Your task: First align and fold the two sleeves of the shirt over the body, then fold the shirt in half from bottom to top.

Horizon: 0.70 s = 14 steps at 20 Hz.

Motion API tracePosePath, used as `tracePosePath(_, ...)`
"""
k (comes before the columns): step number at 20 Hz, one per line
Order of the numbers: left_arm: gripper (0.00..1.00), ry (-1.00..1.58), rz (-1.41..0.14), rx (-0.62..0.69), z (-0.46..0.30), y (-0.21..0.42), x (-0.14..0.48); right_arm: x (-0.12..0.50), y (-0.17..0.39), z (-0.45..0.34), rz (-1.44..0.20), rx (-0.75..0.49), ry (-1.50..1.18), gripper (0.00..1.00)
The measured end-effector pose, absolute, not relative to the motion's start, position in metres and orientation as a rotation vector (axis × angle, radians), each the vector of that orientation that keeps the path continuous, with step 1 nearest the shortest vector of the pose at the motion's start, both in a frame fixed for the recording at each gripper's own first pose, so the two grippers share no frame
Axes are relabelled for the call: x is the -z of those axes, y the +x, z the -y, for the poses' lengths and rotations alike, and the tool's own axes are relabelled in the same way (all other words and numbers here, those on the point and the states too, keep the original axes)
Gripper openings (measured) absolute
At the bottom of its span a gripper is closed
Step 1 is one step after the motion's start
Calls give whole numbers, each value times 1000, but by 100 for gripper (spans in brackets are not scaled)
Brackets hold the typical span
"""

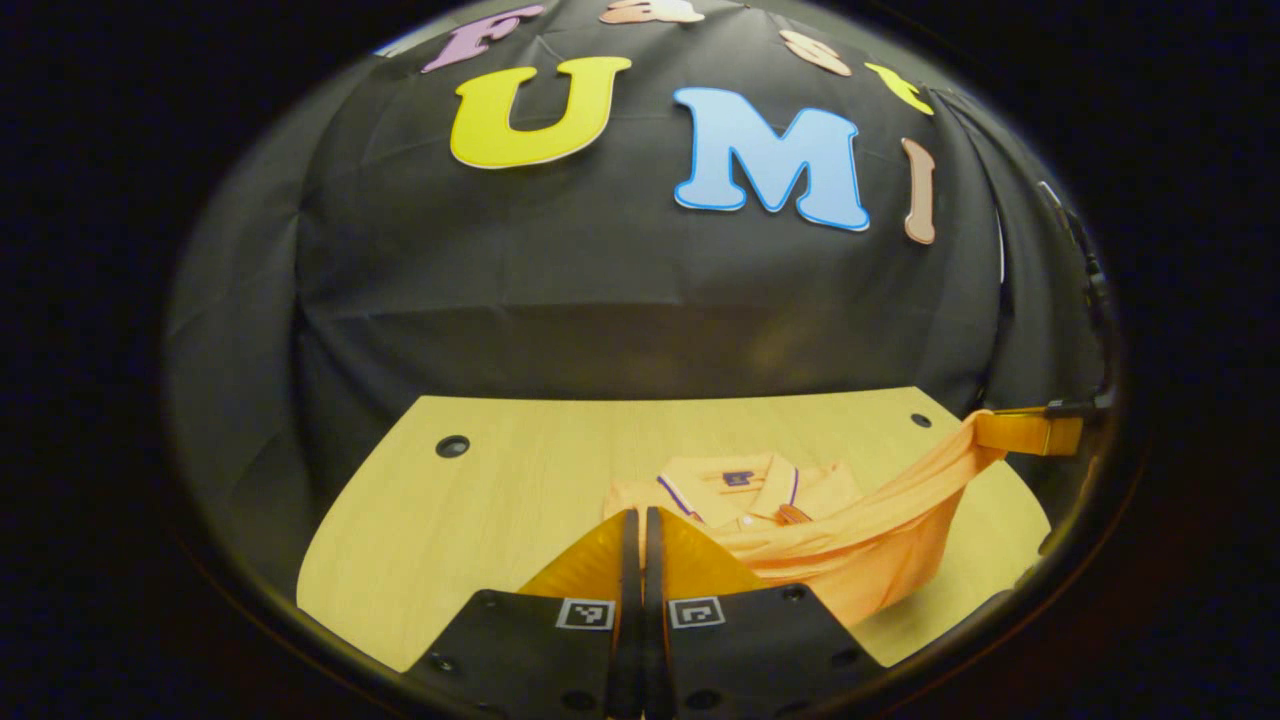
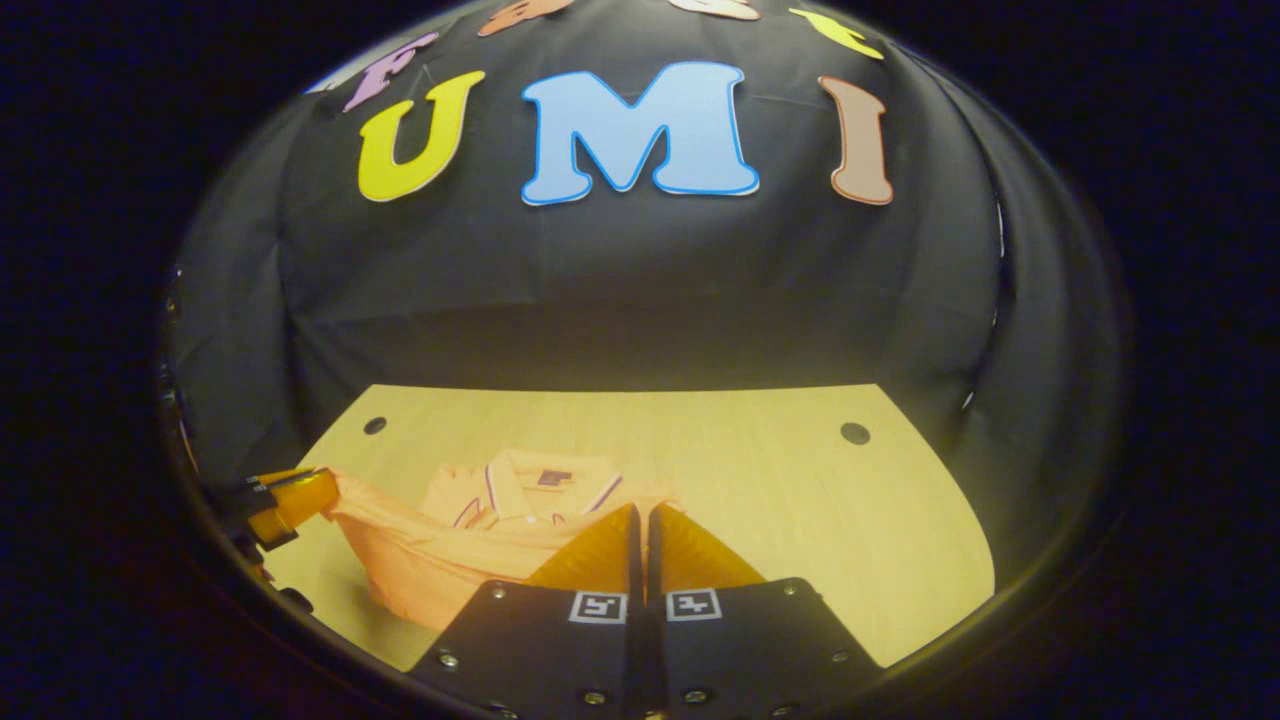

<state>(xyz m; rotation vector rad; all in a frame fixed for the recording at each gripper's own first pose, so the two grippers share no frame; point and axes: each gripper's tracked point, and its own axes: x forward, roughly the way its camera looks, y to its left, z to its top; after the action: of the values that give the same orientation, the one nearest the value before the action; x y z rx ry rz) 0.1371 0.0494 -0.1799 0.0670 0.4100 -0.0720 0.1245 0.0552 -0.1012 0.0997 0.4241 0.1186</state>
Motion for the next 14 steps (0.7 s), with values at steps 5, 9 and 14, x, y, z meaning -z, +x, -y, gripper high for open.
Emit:
tracePosePath(5,5,75,-389,68,-58,190,188,115,172,-58,-431,-82,85,0)
tracePosePath(9,6,107,-376,84,-56,220,199,129,201,-63,-440,-51,99,0)
tracePosePath(14,5,111,-349,93,-50,253,208,140,228,-61,-445,-16,96,0)
